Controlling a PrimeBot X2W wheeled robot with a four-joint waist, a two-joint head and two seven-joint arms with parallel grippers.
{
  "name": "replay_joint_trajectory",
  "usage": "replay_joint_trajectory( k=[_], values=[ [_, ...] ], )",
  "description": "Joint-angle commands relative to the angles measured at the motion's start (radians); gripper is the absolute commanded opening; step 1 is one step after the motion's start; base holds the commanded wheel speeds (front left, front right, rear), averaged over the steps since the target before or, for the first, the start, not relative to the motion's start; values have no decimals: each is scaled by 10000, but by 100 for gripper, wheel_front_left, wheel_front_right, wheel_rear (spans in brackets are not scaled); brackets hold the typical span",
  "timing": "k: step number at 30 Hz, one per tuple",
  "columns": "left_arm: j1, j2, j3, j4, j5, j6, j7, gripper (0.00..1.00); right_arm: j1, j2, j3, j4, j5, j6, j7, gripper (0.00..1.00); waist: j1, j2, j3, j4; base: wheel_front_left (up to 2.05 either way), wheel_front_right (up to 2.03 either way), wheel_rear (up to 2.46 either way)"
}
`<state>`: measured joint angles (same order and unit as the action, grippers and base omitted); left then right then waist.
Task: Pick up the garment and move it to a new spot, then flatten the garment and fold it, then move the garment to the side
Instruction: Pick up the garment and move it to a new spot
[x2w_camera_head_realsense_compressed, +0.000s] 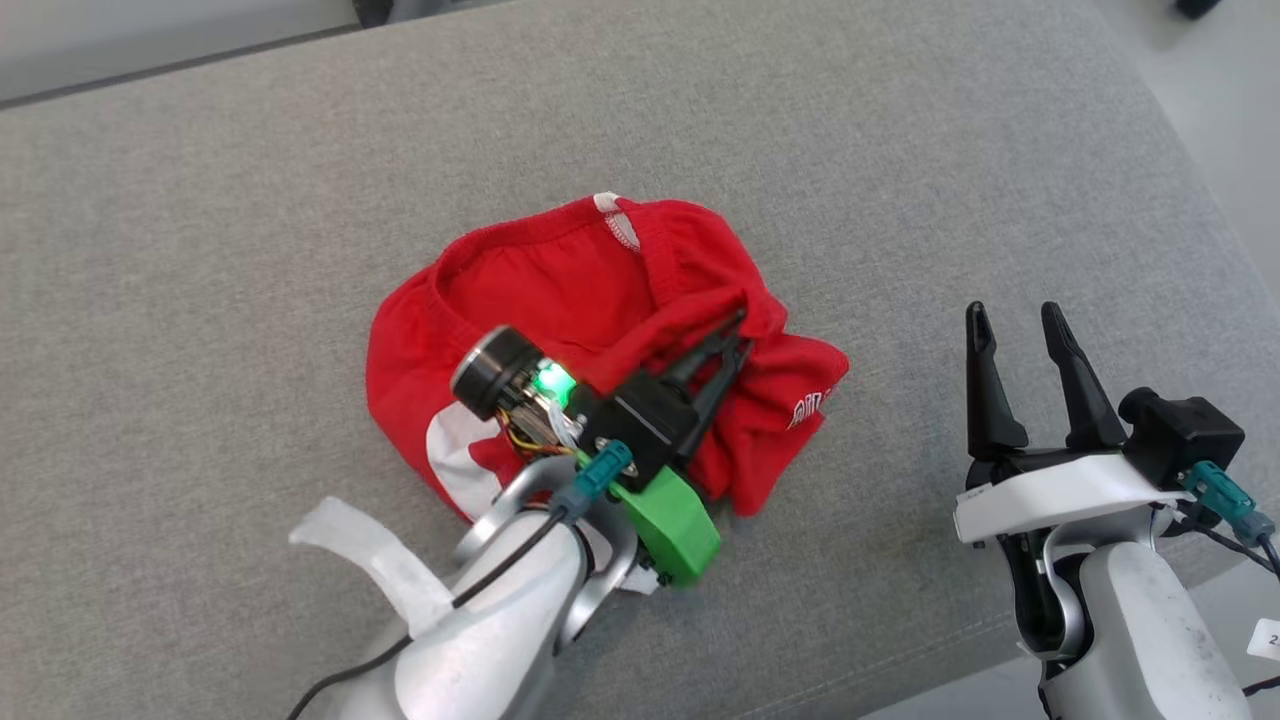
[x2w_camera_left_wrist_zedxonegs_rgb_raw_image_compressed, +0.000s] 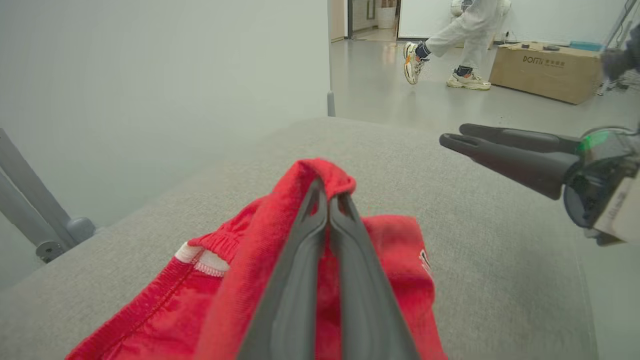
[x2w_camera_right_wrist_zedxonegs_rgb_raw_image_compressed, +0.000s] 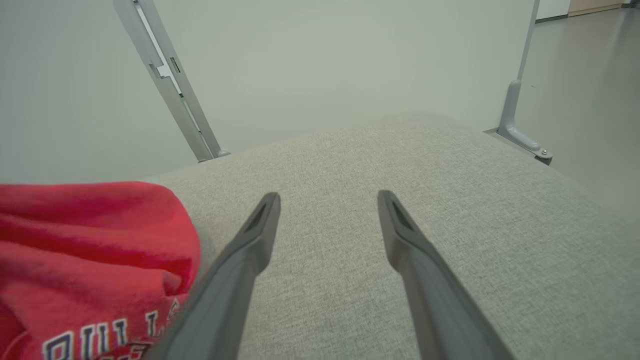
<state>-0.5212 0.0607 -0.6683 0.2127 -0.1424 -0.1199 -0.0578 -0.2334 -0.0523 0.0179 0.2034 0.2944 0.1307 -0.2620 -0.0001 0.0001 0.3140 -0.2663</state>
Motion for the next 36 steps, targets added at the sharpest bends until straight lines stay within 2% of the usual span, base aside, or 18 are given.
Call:
replay_joint_trajectory(
  k=[1, 6, 7, 8, 12, 17, 24, 27, 28, 30, 36],
  values=[
    [-24, 36, -183, 228, -133, -32, -57, 0, -158, 12, -4, 33, 40, 1, -49, 100, 1, -1, 637, -394, 0, 0, 0],
    [-216, -20, -1120, 1233, -365, -107, -270, 2, -329, 7, -10, -20, 75, 1, -59, 100, 1, -1, 679, -67, 0, 0, 0],
    [-265, -39, -1256, 1362, -442, -100, -363, 58, -374, 3, -21, -29, 32, 1, -58, 100, 1, -1, 642, 24, 0, 0, 0],
    [-299, -55, -1396, 1457, -513, -102, -449, 100, -408, 5, -34, -33, -14, 1, -61, 100, 1, -1, 586, 127, 0, 0, 0],
    [-307, -81, -1845, 1585, -890, -110, -888, 100, -363, 0, -110, -7, -229, 1, -61, 100, 1, -1, 216, 583, 0, 0, 0],
    [-247, -82, -1574, 1298, -1393, 77, -1470, 100, -195, 1, -238, -120, -450, 1, -62, 100, 1, -1, -339, 1215, 0, 0, 0],
    [244, 457, -400, 902, -2023, 844, -1723, 100, -4, -3, -241, -105, -600, 1, -62, 100, 1, -1, -975, 1753, 0, 0, 0],
    [547, 845, 273, 732, -2322, 1271, -1780, 100, 94, -5, -260, -100, -668, 1, -63, 100, 1, -1, -1199, 1974, 0, 0, 0],
    [783, 1081, 726, 618, -2550, 1563, -1830, 100, 167, -5, -261, -85, -735, 1, -63, 100, 1, -1, -1348, 2084, 0, 0, 0],
    [1021, 1349, 1185, 531, -2711, 1880, -1881, 100, 259, -3, -271, -63, -809, 1, -63, 100, 1, -1, -1469, 2182, 0, 0, 0],
    [1877, 1974, 2414, 304, -3236, 2491, -1996, 100, 487, -50, -326, -39, -1042, 1, 25, 100, 1, -1, -1829, 2449, 0, 0, 0]
  ],
)
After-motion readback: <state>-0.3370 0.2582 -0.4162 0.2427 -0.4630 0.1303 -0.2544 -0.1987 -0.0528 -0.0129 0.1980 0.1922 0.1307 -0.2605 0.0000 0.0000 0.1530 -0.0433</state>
